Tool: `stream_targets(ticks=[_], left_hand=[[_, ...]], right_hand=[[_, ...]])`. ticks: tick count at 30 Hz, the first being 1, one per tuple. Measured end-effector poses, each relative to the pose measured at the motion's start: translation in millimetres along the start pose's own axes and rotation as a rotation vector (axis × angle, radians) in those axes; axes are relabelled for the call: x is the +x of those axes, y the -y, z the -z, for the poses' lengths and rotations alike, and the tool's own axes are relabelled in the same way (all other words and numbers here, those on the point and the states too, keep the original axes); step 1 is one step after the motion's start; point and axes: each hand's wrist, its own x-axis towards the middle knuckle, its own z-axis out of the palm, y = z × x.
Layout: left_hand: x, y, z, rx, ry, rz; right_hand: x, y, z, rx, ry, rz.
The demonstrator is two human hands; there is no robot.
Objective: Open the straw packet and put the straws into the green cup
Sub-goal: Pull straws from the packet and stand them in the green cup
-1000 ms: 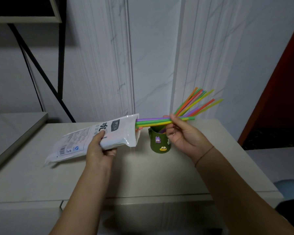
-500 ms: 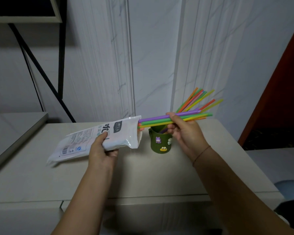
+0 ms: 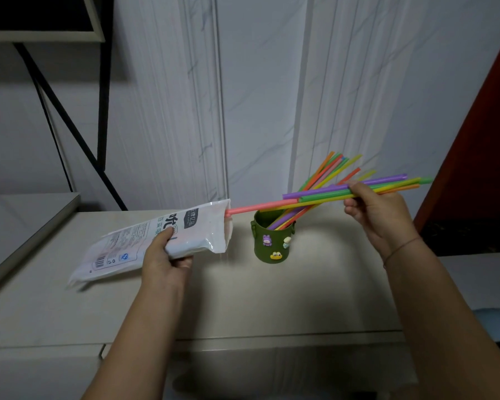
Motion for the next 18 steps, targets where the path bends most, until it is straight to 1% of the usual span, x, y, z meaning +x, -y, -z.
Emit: stream_targets(ticks=[4,9,18], left_hand=[[1,1,0,0.014,-0.008,-0.002],[1,2,0,0.012,-0.003,0.009],[-3,13,-1,0.054,0.022,0.040]], right_hand=[[4,4,8,-0.050,-0.023,0.033],[5,4,8,-0.038,-0.027,0.011],[-17,-4,-28,-0.031,0.147,0.000]])
